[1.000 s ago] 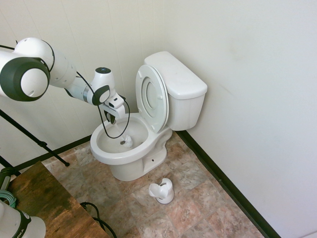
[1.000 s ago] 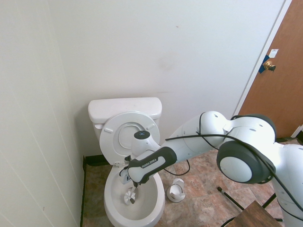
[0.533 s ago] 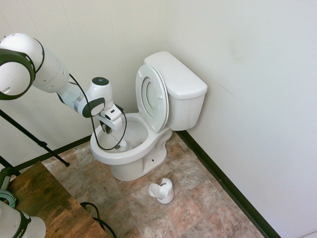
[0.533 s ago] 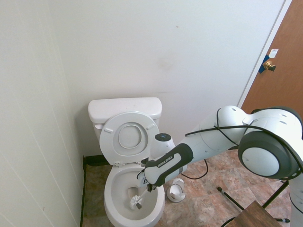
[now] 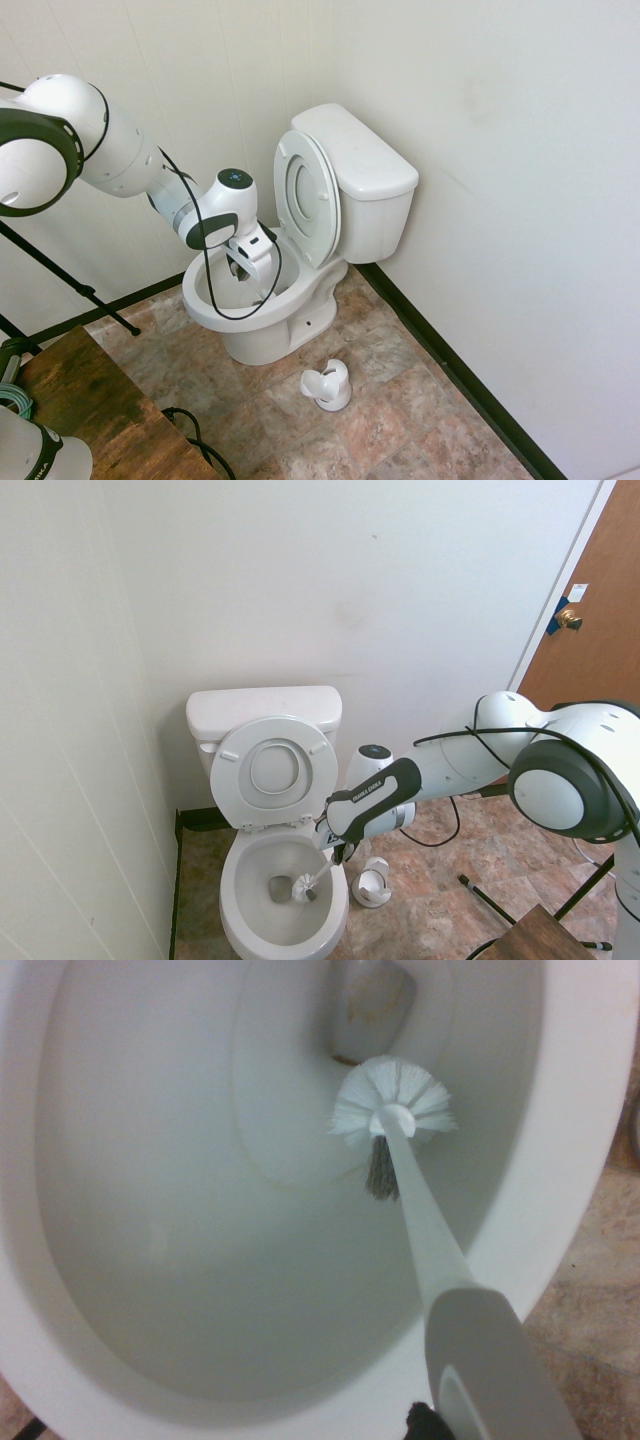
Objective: Clean the toilet
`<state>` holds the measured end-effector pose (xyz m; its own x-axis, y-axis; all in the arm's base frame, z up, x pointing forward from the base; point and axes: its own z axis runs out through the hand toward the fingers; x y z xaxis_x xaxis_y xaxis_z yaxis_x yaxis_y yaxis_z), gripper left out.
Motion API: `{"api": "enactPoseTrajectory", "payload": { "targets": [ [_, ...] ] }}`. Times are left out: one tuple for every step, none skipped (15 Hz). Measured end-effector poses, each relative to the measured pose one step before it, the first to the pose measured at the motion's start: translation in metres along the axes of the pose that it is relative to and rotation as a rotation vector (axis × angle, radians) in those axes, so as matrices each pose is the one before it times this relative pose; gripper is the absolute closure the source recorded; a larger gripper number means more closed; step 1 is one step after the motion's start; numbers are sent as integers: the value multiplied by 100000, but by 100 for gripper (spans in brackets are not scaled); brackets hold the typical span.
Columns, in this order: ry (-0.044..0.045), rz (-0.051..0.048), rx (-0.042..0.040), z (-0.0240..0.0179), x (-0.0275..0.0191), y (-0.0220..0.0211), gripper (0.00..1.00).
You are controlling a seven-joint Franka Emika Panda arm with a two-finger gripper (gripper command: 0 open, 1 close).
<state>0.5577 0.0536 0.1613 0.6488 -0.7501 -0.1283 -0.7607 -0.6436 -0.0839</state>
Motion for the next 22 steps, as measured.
{"api": "enactPoseTrajectory", "payload": {
  "targets": [
    [14, 895, 144, -275, 993, -340, 100],
    [38, 772, 207, -316, 1089, -521, 100],
    [-143, 460, 85, -203, 922, -611, 100],
    [-225, 353, 142, -213, 839, -754, 100],
    [-434, 222, 50, -151, 778, -838, 100],
    [-231, 336, 59, 1, 749, -748, 100],
    [12, 586, 151, 53, 779, -711, 100],
    [-191, 456, 63, 73, 723, -772, 100],
    [-75, 509, 113, 42, 665, -793, 100],
    [-65, 309, 101, 33, 493, -824, 100],
    [100, 49, 283, -24, 320, -867, 100],
    [272, -212, 136, -35, 101, -938, 100],
    [194, -458, 60, -109, -152, -913, 100],
    [526, -800, 154, -138, -395, -903, 100],
    [769, -1129, 46, -141, -706, -948, 100],
    [815, -1271, -64, -80, -930, -978, 100],
    [597, -1261, 5, -42, -1024, -973, 100],
    [312, -1262, -81, 22, -1052, -897, 100],
    [293, -1392, -497, 106, -1027, -758, 100],
    [115, -1342, -475, 138, -1010, -642, 100],
    [201, -1667, -491, 92, -827, -469, 100],
    [347, -1795, -750, -89, -815, -304, 100]
  ]
}}
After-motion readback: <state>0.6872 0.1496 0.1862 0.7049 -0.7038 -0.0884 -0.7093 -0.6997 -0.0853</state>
